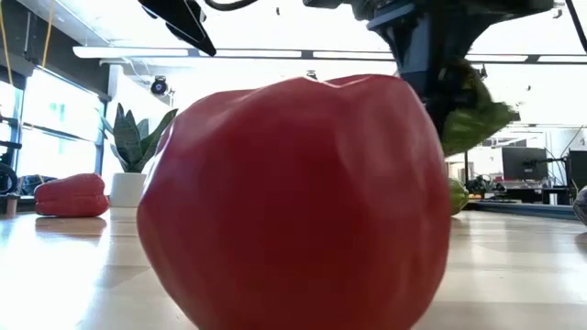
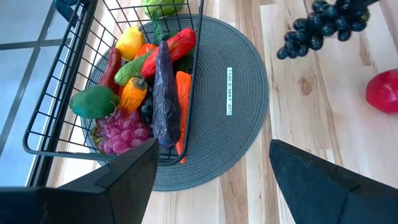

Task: Build produce basket
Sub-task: Put the grapes into the wire basket

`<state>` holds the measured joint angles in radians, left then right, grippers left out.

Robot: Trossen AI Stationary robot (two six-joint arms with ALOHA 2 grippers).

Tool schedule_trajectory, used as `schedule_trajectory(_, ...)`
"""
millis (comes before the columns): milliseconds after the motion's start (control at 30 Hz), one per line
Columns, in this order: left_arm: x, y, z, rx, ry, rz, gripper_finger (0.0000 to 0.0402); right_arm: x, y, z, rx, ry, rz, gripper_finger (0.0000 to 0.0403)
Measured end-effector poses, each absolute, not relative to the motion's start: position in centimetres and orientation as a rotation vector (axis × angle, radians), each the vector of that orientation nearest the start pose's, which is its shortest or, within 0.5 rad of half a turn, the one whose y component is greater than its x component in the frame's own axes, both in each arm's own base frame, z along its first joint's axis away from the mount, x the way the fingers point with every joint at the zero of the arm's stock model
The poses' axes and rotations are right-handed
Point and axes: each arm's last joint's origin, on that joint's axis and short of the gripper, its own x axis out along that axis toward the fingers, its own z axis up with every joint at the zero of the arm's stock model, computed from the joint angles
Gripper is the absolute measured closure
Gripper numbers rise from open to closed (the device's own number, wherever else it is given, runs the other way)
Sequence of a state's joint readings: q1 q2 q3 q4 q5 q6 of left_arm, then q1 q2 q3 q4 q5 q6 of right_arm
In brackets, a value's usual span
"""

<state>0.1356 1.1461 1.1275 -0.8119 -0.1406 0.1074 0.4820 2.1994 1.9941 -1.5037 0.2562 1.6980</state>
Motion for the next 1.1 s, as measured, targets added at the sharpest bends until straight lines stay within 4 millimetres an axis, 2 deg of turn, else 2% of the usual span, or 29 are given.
schedule_trajectory(200,22.0,3.4,32.8,0.103,0.846,0.215,0.0106,37.5,16.7,23.6,0.629,1.231,-1.076,0.0367)
schedule_trajectory(433,22.0,3.4,32.8,0.103,0.846,0.216,0.0106,37.4,13.5,26.2,0.524,1.198,-1.030,0.0367)
schedule_trajectory(800,22.0,3.4,32.8,0.100,0.846,0.217,0.0106,36.9,6.7,30.8,0.363,1.149,-0.949,0.0367)
schedule_trajectory(1100,22.0,3.4,32.8,0.076,0.843,0.228,0.0106,36.2,0.6,33.0,0.257,1.186,-0.920,0.0367)
